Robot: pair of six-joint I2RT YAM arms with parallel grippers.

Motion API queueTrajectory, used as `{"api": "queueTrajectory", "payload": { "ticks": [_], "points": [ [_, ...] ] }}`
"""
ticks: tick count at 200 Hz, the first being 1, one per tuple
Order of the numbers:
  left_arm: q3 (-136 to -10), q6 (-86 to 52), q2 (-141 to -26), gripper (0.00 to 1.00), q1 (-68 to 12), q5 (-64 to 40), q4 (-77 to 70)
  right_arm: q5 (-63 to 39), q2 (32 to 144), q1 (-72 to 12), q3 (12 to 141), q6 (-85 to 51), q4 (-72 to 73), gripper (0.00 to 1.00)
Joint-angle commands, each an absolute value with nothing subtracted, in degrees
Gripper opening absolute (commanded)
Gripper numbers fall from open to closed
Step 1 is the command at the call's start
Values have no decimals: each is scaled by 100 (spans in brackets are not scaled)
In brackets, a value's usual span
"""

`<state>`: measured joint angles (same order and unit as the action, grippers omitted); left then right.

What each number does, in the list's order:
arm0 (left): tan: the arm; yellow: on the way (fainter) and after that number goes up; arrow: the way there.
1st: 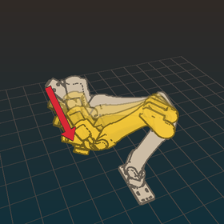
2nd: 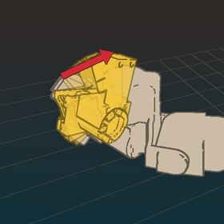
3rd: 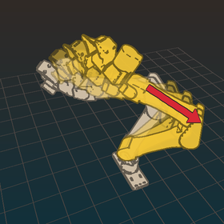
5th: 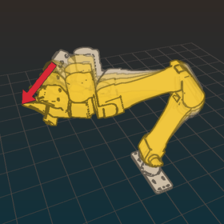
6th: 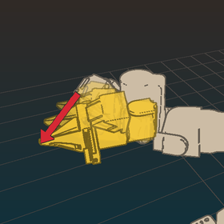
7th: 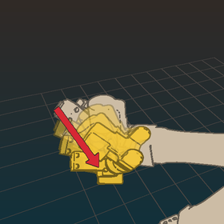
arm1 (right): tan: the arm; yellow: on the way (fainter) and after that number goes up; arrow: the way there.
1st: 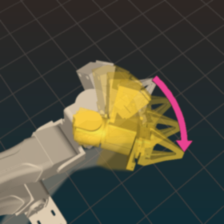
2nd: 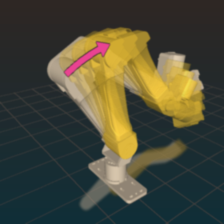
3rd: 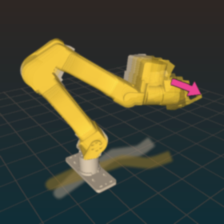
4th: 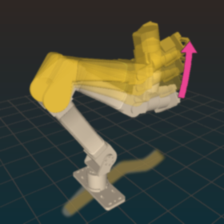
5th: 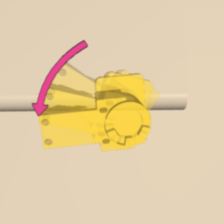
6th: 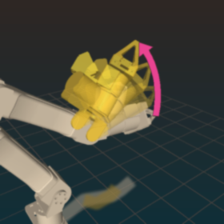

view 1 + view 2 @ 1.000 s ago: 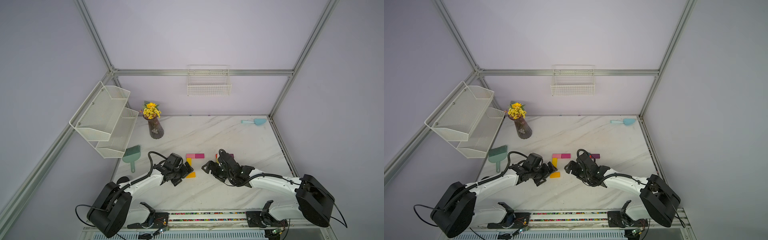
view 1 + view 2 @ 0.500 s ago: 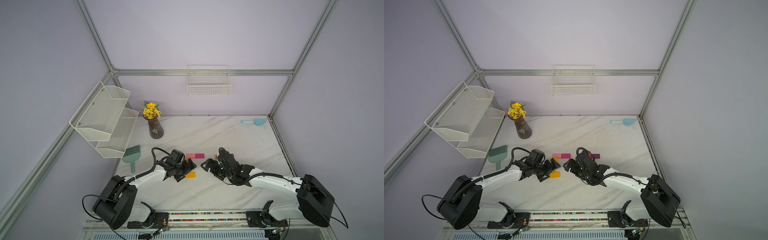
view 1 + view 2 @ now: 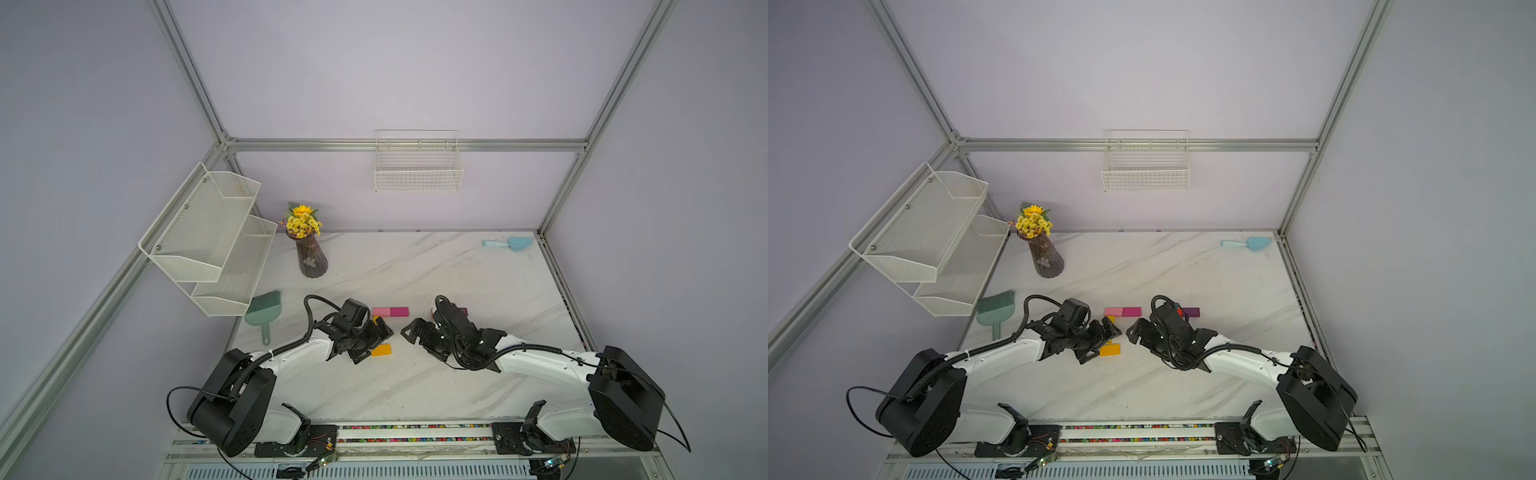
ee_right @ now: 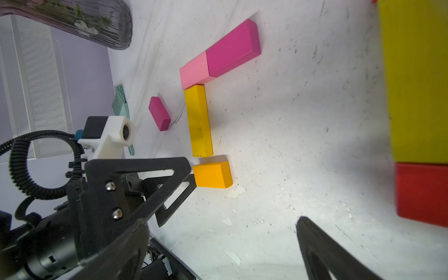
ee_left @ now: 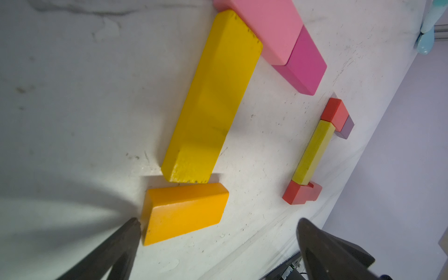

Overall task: Assemble the letter c with building blocks
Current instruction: Adjust the building block at the center of the board.

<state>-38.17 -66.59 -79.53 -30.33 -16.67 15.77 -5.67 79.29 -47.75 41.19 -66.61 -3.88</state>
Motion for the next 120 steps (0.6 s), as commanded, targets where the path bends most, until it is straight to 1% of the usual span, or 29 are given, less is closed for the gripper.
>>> {"api": "queueTrajectory", "payload": {
  "ticks": [1,73,78,120],
  "points": [
    [-4008,-6565,-7967,100,-2989,-1754,1432,-576,7884,-4806,4226,-6653,-439,97],
    [-3984,-6609,-7928,100,-2989,-1717,1400,-580,7880,-4803,4140,-6642,-448,97],
    [-3994,-6618,-7928,100,-2988,-1717,1396,-580,7726,-4803,4131,-6644,-448,97],
    [-3997,-6627,-7945,100,-2988,-1714,1371,-563,7633,-4808,4096,-6640,-483,97]
  ]
}}
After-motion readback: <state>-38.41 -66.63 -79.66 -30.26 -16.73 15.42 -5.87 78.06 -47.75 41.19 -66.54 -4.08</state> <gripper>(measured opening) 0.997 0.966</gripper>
